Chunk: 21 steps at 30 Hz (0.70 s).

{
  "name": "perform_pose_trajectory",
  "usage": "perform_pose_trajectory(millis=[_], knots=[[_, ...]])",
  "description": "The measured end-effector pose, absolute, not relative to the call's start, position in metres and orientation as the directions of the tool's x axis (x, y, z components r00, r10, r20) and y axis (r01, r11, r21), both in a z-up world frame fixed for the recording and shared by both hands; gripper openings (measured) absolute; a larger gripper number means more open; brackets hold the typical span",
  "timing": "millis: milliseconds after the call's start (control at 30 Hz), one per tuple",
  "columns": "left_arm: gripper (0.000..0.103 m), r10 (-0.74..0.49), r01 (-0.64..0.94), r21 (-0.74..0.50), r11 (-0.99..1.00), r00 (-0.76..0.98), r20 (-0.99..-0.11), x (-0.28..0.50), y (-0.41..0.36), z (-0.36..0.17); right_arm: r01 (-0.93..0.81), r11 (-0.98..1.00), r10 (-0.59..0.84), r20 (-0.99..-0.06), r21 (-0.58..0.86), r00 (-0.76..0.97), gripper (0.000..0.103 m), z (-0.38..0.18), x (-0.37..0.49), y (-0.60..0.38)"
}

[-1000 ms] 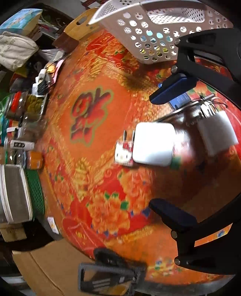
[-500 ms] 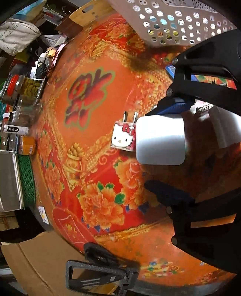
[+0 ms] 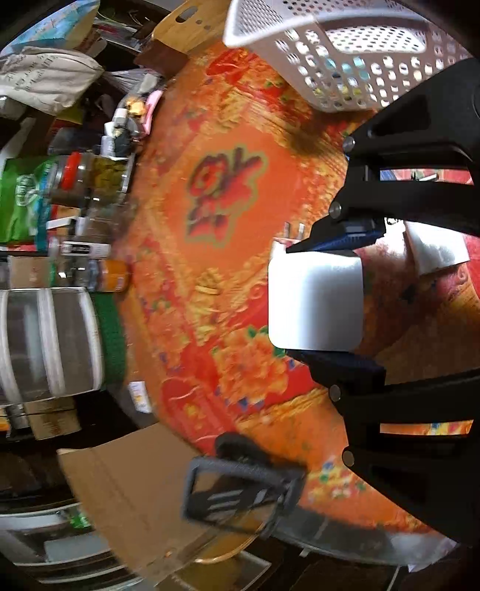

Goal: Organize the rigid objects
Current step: 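Carry the small white charger into the basket and release it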

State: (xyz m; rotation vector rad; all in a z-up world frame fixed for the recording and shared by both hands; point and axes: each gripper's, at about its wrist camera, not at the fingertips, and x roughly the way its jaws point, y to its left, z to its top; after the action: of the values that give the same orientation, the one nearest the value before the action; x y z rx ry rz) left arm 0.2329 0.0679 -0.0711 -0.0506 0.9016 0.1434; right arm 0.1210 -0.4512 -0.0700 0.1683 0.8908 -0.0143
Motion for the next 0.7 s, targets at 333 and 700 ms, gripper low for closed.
perform_pose_trajectory(millis=[333, 700], knots=[[0.043, 0.069, -0.059, 0.039, 0.998, 0.678, -0.731, 0.216, 0.016, -0.014, 0.080, 0.987, 0.057, -0.775, 0.138, 0.629, 0.015, -0.070, 0.121, -0.452], [0.043, 0.004, 0.049, 0.056, 0.997, 0.708, -0.706, 0.202, -0.061, 0.018, 0.080, 0.988, 0.055, -0.774, 0.135, 0.631, 0.015, -0.068, 0.121, -0.451]])
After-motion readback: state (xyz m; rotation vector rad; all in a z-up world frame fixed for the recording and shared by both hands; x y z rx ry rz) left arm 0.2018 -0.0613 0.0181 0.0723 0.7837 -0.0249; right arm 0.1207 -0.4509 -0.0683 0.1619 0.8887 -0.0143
